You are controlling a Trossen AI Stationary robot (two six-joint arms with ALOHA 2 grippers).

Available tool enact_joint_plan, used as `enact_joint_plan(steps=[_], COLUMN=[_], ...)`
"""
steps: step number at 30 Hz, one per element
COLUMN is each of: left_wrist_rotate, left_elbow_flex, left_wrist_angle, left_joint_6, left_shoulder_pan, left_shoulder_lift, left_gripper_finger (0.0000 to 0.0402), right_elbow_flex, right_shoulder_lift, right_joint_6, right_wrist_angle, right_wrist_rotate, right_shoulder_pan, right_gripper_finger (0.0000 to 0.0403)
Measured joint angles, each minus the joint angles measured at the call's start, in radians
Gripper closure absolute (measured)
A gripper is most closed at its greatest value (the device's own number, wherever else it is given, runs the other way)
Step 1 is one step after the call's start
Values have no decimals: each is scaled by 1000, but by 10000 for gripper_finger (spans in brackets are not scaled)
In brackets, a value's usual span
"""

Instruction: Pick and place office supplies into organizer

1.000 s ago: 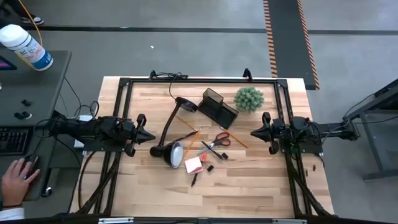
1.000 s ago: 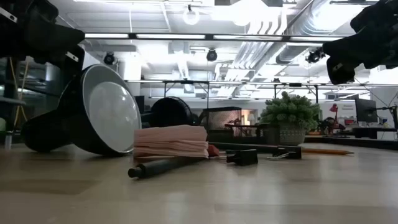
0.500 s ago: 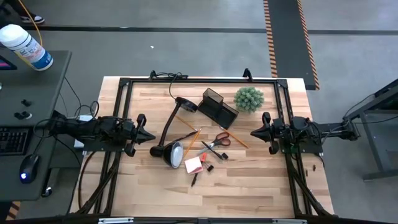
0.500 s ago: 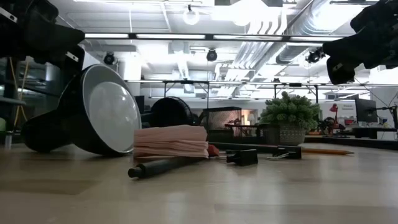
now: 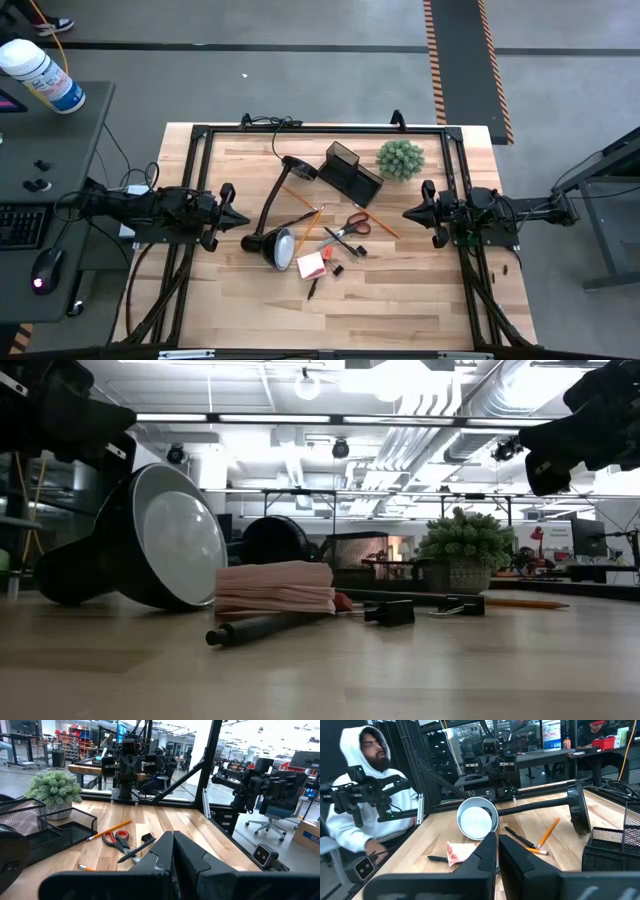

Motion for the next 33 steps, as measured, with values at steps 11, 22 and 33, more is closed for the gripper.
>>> enact_joint_plan(steps=[11, 22, 33], left_wrist_rotate=[0, 0, 0], left_elbow_flex=[0, 0, 0], left_wrist_angle=[0, 0, 0], left_joint_6=[0, 0, 0], left_shoulder_pan=[0, 0, 0], left_shoulder_lift=[0, 0, 0], left_gripper_finger=[401, 401, 401], right_elbow_flex=[0, 0, 0], right_shoulder_lift=[0, 0, 0], right_joint_6=[0, 0, 0], right_wrist_angle=[0, 0, 0], right_wrist_rotate=[0, 0, 0], right_shoulder_pan=[0, 0, 0], right_gripper_finger=[399, 398, 400])
